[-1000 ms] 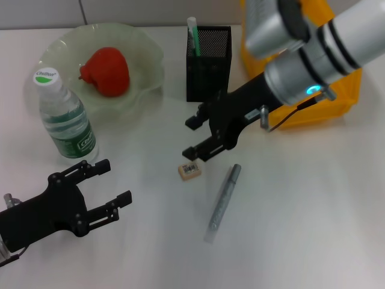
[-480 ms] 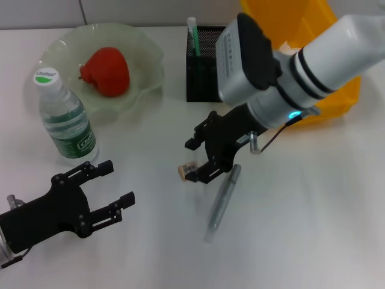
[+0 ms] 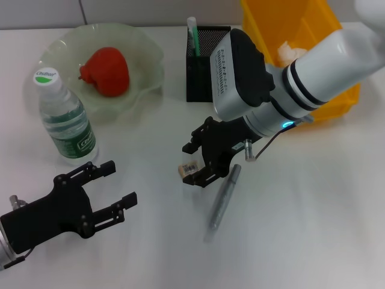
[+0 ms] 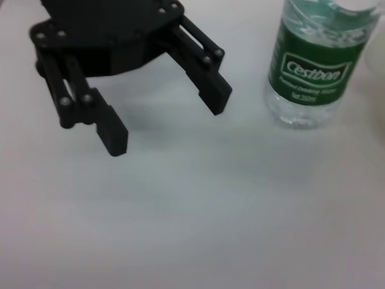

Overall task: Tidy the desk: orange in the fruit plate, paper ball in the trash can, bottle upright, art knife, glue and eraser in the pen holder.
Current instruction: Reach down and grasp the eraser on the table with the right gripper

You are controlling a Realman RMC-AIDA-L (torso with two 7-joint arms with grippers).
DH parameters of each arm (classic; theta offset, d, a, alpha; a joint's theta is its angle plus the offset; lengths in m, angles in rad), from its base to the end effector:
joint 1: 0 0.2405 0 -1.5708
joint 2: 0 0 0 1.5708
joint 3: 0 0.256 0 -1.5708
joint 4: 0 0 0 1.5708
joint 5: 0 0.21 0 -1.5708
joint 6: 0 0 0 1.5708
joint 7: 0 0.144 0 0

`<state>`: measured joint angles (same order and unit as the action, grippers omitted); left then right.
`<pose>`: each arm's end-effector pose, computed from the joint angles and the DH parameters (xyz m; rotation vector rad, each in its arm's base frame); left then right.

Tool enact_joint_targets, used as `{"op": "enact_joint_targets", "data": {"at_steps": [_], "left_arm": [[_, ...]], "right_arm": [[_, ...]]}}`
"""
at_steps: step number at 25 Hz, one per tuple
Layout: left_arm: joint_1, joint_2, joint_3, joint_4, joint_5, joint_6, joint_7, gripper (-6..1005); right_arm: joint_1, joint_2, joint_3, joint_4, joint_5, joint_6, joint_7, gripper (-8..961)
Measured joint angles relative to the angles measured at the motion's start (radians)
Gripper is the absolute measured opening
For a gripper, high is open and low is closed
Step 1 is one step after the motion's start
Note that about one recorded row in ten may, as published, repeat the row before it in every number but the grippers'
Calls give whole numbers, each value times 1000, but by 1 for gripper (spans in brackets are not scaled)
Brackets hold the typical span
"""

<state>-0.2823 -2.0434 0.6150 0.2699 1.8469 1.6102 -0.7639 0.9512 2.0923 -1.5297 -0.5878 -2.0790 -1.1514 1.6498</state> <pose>-0.3331 0.2244 -0.0294 -2.5052 -0.5119 -0.8653 0.1456 0.3769 -0.1122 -3.1106 -0.0257 -0.2394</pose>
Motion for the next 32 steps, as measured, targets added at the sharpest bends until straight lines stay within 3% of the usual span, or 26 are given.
{"op": "enact_joint_targets", "data": {"at_steps": [9, 32], "left_arm": [[0, -2, 0, -1, 0, 1, 0, 781], [0, -3, 11, 0, 0, 8, 0, 781]], "right_arm": [[1, 0, -32, 17, 22, 32, -1, 571], [0, 0, -114, 19, 54, 87, 7, 471]]}}
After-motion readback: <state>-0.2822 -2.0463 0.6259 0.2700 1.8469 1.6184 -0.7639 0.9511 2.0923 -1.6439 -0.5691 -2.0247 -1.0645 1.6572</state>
